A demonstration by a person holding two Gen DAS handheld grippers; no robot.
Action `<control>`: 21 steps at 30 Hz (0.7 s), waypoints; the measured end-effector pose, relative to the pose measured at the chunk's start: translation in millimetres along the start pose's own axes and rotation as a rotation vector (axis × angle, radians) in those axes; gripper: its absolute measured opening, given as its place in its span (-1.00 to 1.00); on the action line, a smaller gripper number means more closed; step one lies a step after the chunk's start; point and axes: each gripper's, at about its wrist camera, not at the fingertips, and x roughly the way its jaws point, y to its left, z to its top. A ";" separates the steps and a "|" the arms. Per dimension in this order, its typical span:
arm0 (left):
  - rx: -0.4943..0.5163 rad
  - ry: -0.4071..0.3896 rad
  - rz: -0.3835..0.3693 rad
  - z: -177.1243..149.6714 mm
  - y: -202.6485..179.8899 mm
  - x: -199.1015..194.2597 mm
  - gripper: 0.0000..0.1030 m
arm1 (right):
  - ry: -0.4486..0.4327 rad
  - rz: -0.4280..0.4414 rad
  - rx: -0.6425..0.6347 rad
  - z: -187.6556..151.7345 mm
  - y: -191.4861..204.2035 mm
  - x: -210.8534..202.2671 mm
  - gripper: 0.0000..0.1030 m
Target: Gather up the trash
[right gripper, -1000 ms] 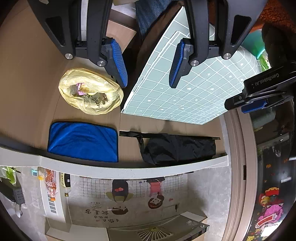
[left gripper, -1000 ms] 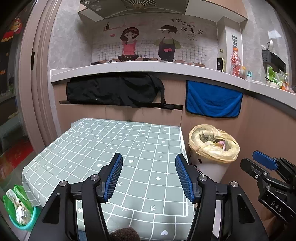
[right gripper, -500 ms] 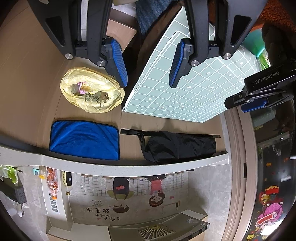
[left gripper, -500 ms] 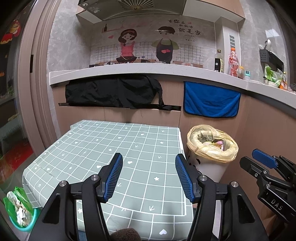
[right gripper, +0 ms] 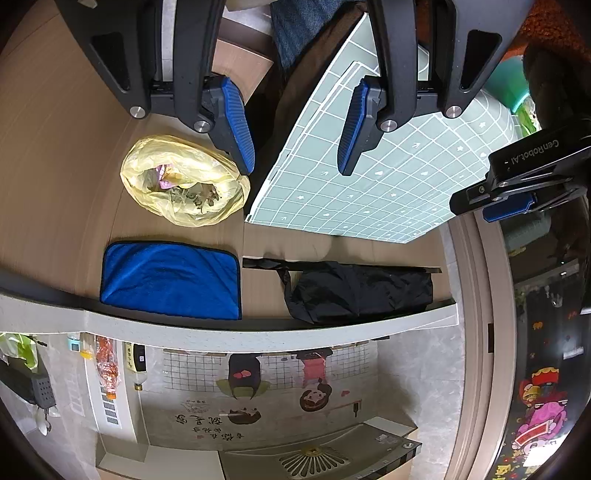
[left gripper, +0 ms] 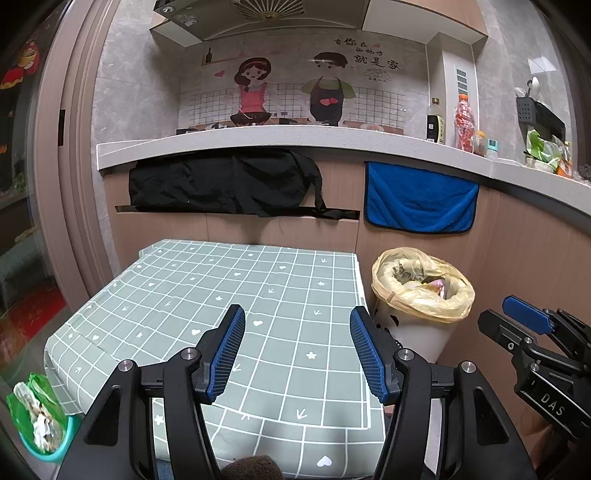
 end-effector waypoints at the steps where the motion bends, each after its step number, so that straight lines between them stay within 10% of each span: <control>1: 0.001 0.000 0.000 0.3 -0.4 -0.4 0.16 | 0.000 0.000 0.000 0.0 -0.2 0.1 -0.13; 21: 0.017 0.012 -0.023 -1.3 1.0 5.5 0.16 | -0.008 -0.021 0.024 -2.0 -1.0 -3.7 -0.13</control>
